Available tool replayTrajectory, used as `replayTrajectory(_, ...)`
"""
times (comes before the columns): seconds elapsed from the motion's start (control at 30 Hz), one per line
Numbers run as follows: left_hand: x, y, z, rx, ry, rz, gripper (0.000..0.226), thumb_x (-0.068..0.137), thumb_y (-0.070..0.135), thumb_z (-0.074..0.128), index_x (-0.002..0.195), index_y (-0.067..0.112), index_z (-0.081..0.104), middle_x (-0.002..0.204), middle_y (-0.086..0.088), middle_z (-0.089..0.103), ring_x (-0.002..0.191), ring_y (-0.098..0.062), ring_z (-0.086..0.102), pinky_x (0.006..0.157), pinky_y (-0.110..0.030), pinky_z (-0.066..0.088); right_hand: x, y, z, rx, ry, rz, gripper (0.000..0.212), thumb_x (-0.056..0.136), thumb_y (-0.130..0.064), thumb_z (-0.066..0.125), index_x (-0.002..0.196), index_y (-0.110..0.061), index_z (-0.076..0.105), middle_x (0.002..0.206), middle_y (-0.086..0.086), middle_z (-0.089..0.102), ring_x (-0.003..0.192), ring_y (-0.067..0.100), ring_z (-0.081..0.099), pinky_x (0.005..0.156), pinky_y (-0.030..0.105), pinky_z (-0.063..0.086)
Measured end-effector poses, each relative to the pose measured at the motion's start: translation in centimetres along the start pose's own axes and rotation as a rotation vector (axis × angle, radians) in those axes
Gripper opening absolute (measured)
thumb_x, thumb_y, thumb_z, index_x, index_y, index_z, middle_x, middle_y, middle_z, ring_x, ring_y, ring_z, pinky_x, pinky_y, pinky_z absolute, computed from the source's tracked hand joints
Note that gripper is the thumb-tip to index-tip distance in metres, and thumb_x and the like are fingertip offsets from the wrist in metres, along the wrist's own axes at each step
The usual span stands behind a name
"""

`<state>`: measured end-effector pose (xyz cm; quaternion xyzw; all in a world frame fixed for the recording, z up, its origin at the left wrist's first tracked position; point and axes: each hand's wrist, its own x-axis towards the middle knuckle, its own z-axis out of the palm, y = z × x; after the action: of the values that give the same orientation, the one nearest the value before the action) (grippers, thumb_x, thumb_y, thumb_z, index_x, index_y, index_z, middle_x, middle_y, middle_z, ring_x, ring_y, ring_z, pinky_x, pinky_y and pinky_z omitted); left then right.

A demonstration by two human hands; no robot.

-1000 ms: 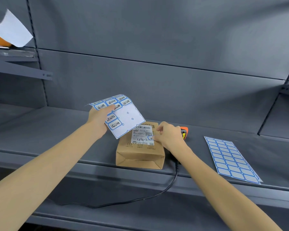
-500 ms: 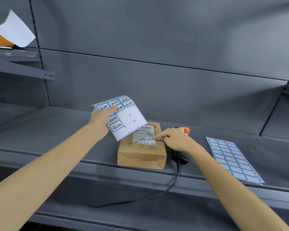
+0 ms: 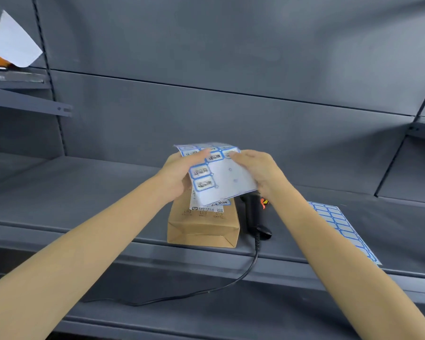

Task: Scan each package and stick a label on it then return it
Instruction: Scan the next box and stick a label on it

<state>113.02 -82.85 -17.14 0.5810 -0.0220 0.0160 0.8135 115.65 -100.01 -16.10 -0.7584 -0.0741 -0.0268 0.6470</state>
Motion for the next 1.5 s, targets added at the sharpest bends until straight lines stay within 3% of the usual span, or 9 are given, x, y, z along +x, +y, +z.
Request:
replayTrajectory(0.23, 1.7, -2.0, -3.2, 0.295, 0.249, -0.023, 0.074, 0.085, 0.035, 0.071, 0.145, 0.010, 0.037, 0.148, -0.005, 0.041, 0.138, -0.024, 0.036, 0.117, -0.042, 0.024, -0.8, 2.9, -11.1, -0.165, 0.254, -0.121, 0.007, 0.088, -0.024, 0.068, 0.084, -0.018, 0.070, 0.087, 0.004, 0.069, 0.076, 0.018, 0.061, 0.076, 0.034, 0.050)
replayTrajectory(0.43, 1.9, -4.0, -3.3, 0.498, 0.362, -0.099, 0.073, 0.088, 0.027, 0.069, 0.144, 0.003, 0.031, 0.145, -0.010, 0.041, 0.112, -0.021, 0.043, 0.082, -0.031, 0.039, -2.6, 9.2, -22.3, -0.250, 0.393, 0.173, 0.023, 0.086, -0.021, 0.070, 0.102, -0.003, 0.070, 0.087, 0.014, 0.072, 0.071, 0.026, 0.064, 0.077, 0.039, 0.052)
replayTrajectory(0.7, 1.3, -5.5, -2.9, 0.725, 0.344, -0.206, 0.037, 0.086, 0.025, 0.072, 0.109, 0.006, 0.048, 0.102, -0.006, 0.051, 0.094, -0.024, 0.048, 0.075, -0.033, 0.039, -3.4, 13.9, -24.3, -0.799, 0.565, 0.504, 0.041, 0.081, -0.028, 0.072, 0.060, -0.004, 0.047, 0.058, 0.011, 0.050, 0.058, 0.024, 0.045, 0.056, 0.030, 0.031)
replayTrajectory(0.93, 1.0, -6.5, -3.5, 0.704, 0.395, -0.195, 0.045, 0.084, 0.034, 0.072, 0.110, 0.001, 0.054, 0.108, -0.009, 0.058, 0.095, -0.025, 0.054, 0.069, -0.029, 0.038, -3.3, 11.8, -19.1, -1.110, 0.669, 0.436, 0.043, 0.087, -0.021, 0.063, 0.120, 0.003, 0.050, 0.128, 0.030, 0.046, 0.120, 0.044, 0.038, 0.098, 0.041, 0.033)
replayTrajectory(1.1, 0.8, -6.9, -3.6, 0.623, 0.446, -0.150, 0.030, 0.082, 0.030, 0.074, 0.086, 0.003, 0.064, 0.091, -0.007, 0.063, 0.067, -0.015, 0.052, 0.050, -0.025, 0.032, -2.2, 7.5, -11.9, -0.848, 0.504, 0.043, 0.035, 0.093, -0.020, 0.052, 0.123, -0.003, 0.057, 0.125, 0.020, 0.059, 0.120, 0.037, 0.047, 0.099, 0.036, 0.033)
replayTrajectory(1.2, 0.6, -6.8, -3.7, 0.576, 0.441, -0.105, 0.022, 0.081, 0.029, 0.076, 0.074, 0.010, 0.066, 0.084, -0.003, 0.067, 0.068, -0.014, 0.057, 0.052, -0.025, 0.037, -2.4, 4.9, -6.6, -0.627, 0.321, -0.046, 0.028, 0.092, -0.024, 0.049, 0.100, -0.002, 0.065, 0.100, 0.013, 0.069, 0.099, 0.031, 0.059, 0.078, 0.033, 0.041)
replayTrajectory(1.3, 0.2, -6.5, -3.7, 0.533, 0.444, -0.080, 0.019, 0.079, 0.030, 0.078, 0.083, 0.012, 0.071, 0.086, 0.000, 0.069, 0.074, -0.014, 0.060, 0.057, -0.026, 0.043, -2.5, 3.8, -1.9, -0.565, 0.059, 0.003, 0.035, 0.094, -0.036, 0.045, 0.073, -0.009, 0.049, 0.070, 0.007, 0.046, 0.072, 0.018, 0.045, 0.063, 0.030, 0.032)
replayTrajectory(1.4, -0.2, -6.2, -4.0, 0.484, 0.461, -0.112, 0.023, 0.075, 0.028, 0.082, 0.085, 0.008, 0.072, 0.086, -0.003, 0.071, 0.074, -0.016, 0.062, 0.056, -0.027, 0.043, -2.7, 4.0, 1.2, -0.504, -0.120, 0.108, 0.042, 0.096, -0.048, 0.042, 0.084, -0.013, 0.062, 0.082, -0.003, 0.054, 0.083, 0.018, 0.047, 0.068, 0.028, 0.034)
replayTrajectory(1.5, -0.7, -5.8, -4.5, 0.364, 0.502, -0.152, 0.028, 0.070, 0.025, 0.086, 0.076, 0.006, 0.066, 0.080, -0.006, 0.069, 0.069, -0.019, 0.062, 0.056, -0.028, 0.044, -2.5, 4.8, 2.7, -0.434, -0.161, 0.087, 0.046, 0.097, -0.047, 0.044, 0.133, -0.020, 0.052, 0.130, -0.005, 0.056, 0.115, 0.017, 0.053, 0.091, 0.031, 0.042)
